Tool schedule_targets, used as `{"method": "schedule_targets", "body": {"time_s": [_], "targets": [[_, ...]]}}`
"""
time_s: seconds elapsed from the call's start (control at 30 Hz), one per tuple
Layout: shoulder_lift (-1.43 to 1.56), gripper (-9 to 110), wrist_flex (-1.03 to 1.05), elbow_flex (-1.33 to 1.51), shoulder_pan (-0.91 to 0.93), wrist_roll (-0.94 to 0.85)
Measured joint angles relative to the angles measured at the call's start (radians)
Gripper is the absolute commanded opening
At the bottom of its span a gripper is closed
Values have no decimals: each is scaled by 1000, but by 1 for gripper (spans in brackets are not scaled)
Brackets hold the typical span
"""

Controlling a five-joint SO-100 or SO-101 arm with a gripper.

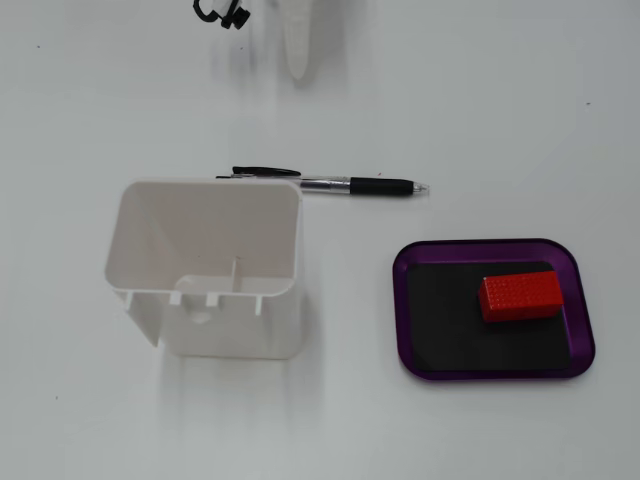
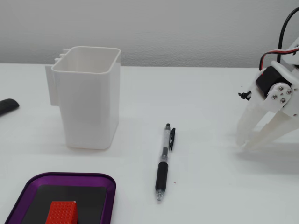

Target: Remove the cube from the box.

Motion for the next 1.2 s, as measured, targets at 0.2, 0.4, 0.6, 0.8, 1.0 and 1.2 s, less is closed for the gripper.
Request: {"method": "schedule_targets", "body": {"time_s": [0.2, 0.4, 0.6, 0.8, 1.0, 1.2], "targets": [[0, 0, -5, 0, 0, 0], [0, 0, -5, 0, 0, 0], [0, 0, -6, 0, 0, 18], [0, 0, -35, -114, 0, 112], [-64, -1, -41, -247, 0, 124], [-466, 0, -34, -538, -3, 202]]}}
